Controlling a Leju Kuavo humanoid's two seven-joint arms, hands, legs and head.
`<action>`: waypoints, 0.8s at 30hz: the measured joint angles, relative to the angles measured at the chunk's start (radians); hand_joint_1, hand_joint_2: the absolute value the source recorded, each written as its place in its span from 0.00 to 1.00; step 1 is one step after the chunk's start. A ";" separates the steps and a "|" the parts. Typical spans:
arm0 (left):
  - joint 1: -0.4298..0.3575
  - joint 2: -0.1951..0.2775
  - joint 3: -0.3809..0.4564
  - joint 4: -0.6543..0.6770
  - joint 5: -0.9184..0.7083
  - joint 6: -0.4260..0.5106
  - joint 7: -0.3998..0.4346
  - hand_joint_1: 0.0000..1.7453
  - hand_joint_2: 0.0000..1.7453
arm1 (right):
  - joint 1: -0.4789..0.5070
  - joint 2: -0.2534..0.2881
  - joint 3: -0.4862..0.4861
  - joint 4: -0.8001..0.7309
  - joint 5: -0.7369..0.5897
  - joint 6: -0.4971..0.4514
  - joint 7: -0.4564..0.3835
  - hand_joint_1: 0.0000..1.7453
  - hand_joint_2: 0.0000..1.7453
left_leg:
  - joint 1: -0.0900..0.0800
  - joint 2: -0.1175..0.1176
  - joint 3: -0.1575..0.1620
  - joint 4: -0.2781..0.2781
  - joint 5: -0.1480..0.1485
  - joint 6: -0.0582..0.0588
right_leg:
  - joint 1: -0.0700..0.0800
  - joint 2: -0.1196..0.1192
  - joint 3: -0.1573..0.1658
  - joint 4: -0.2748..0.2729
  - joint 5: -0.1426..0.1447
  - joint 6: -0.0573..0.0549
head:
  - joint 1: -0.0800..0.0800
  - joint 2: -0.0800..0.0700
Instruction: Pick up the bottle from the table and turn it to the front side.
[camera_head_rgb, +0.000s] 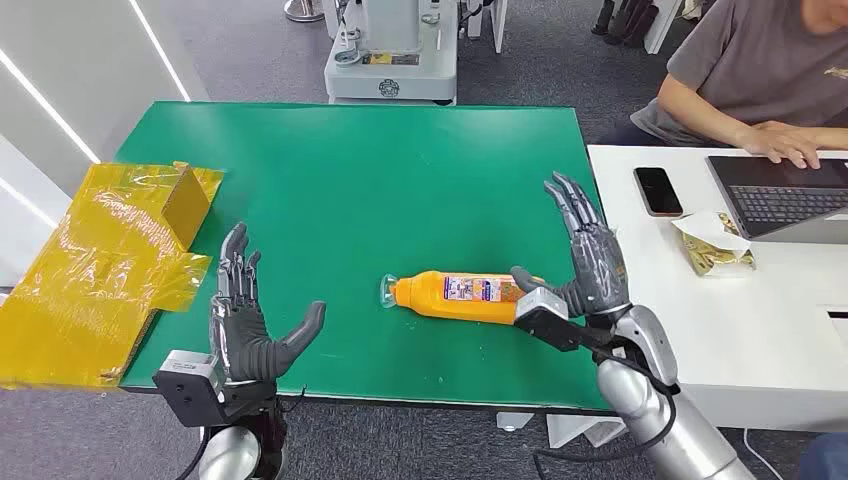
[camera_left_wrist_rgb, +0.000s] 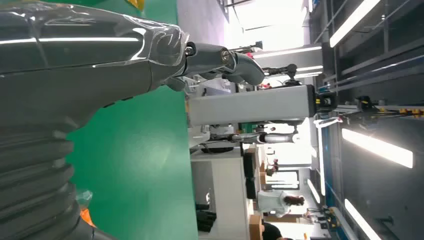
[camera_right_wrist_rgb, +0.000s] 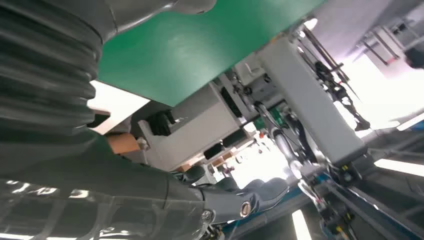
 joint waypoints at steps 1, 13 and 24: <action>0.000 0.000 0.000 0.000 0.000 0.000 0.000 0.00 1.00 | -0.012 -0.001 0.002 0.010 -0.004 0.011 0.001 0.00 1.00 | 0.000 0.000 0.000 0.000 0.000 0.000 | 0.000 0.000 0.000 0.000 0.000 0.000 | 0.000 0.000; 0.002 0.002 0.009 -0.014 0.012 -0.024 -0.011 0.00 1.00 | -0.347 -0.038 0.161 0.226 -0.116 0.498 -0.002 0.00 1.00 | 0.000 -0.001 0.000 0.000 0.000 0.000 | 0.000 -0.001 0.000 0.001 0.000 0.000 | 0.000 0.000; -0.003 -0.001 0.018 -0.029 -0.004 -0.042 0.003 0.00 1.00 | -0.560 -0.015 0.386 0.411 -0.179 0.680 0.010 0.00 1.00 | 0.000 -0.002 -0.001 0.000 0.001 0.001 | 0.000 -0.003 0.000 0.001 0.000 0.000 | 0.000 0.000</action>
